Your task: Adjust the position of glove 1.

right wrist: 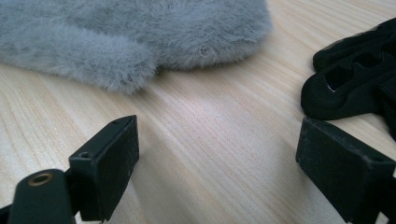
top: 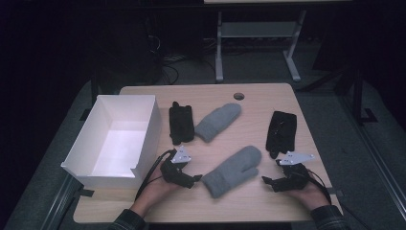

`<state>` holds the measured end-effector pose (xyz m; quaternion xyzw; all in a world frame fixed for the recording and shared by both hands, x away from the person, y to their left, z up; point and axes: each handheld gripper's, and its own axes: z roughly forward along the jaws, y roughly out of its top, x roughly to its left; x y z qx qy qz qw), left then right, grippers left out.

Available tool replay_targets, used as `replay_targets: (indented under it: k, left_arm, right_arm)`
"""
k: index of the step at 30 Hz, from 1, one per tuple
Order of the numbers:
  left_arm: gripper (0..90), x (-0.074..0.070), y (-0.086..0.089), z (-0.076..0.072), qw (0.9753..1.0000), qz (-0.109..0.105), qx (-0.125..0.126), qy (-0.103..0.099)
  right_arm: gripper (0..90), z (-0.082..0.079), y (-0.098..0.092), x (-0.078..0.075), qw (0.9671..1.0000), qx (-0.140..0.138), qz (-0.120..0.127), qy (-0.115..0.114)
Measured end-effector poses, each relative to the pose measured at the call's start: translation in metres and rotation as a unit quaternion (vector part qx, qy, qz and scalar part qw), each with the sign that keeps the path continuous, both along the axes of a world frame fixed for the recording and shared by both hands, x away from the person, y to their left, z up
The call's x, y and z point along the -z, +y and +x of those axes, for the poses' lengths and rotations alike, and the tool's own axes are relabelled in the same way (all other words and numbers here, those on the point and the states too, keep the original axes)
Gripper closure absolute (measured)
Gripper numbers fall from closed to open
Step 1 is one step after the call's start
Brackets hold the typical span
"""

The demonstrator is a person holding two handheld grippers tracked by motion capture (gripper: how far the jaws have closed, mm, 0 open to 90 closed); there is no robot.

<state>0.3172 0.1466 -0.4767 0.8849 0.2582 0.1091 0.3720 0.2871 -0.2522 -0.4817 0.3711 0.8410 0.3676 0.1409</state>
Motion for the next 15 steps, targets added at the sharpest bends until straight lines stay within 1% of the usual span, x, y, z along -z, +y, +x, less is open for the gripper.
replay_targets:
  k: [1,2,3,4,5,6,7,8,9,10,11,12,13,14,15]
  left_arm:
    - [14.6,0.0,0.0,0.0,1.0,0.0,0.0,0.0]
    - [16.3,-0.002,-0.001,0.001,0.9999,0.004,-0.009,0.003]
    - [18.1,-0.002,-0.001,0.001,0.9999,0.004,-0.009,0.003]
    - [20.4,-0.003,-0.001,0.001,0.9999,0.008,-0.012,0.007]
    - [20.4,-0.005,-0.001,0.002,0.9998,0.014,-0.012,0.009]
    - [23.2,-0.008,-0.002,0.003,0.9996,0.02,-0.018,0.009]
    - [26.2,-0.008,-0.002,0.003,0.9996,0.02,-0.018,0.009]
    - [31.5,-0.013,-0.001,0.004,0.9997,0.011,-0.021,0.005]
    - [36.8,-0.013,-0.001,0.004,0.9997,0.011,-0.021,0.005]
    - [36.8,-0.016,-0.001,0.006,0.9997,0.006,-0.024,0.004]
    - [40.6,-0.018,-0.002,0.008,0.9996,-0.001,-0.027,0.007]
    - [47.6,-0.022,-0.003,0.013,0.9992,-0.009,-0.032,0.023]
    - [51.4,-0.022,-0.003,0.013,0.9992,-0.009,-0.032,0.023]
    - [51.4,-0.024,-0.004,0.017,0.999,-0.008,-0.035,0.027]
    - [60.0,-0.026,-0.005,0.02,0.9987,-0.007,-0.037,0.034]
  right_arm:
    - [13.1,0.0,0.0,0.0,1.0,0.0,0.0,0.0]
    - [13.1,0.0,0.0,0.0,1.0,-0.001,0.0,0.0]
    - [13.1,0.0,0.0,0.0,1.0,-0.001,0.0,0.0]
    - [13.1,0.0,0.0,0.0,1.0,0.001,0.0,0.001]
    - [13.1,0.0,0.0,0.0,1.0,0.001,0.0,0.001]
    - [13.1,0.0,0.0,0.0,1.0,0.001,0.0,0.001]
    - [13.1,0.0,0.0,0.0,1.0,0.001,0.0,0.001]
    - [13.1,0.0,0.0,0.0,1.0,0.001,0.0,0.001]
    - [13.1,0.0,0.0,0.0,1.0,0.001,0.0,0.001]
    - [13.1,0.0,0.0,0.0,1.0,0.001,0.0,0.001]
    - [13.1,0.0,0.0,0.0,1.0,0.001,0.0,0.001]
    - [13.1,0.0,0.0,0.0,1.0,0.001,-0.001,0.002]
    - [13.1,0.0,0.0,0.0,1.0,0.001,-0.001,0.002]
    - [13.1,0.0,0.0,0.0,1.0,0.002,0.001,0.001]
    - [13.1,0.0,0.0,0.0,1.0,0.002,0.0,0.001]
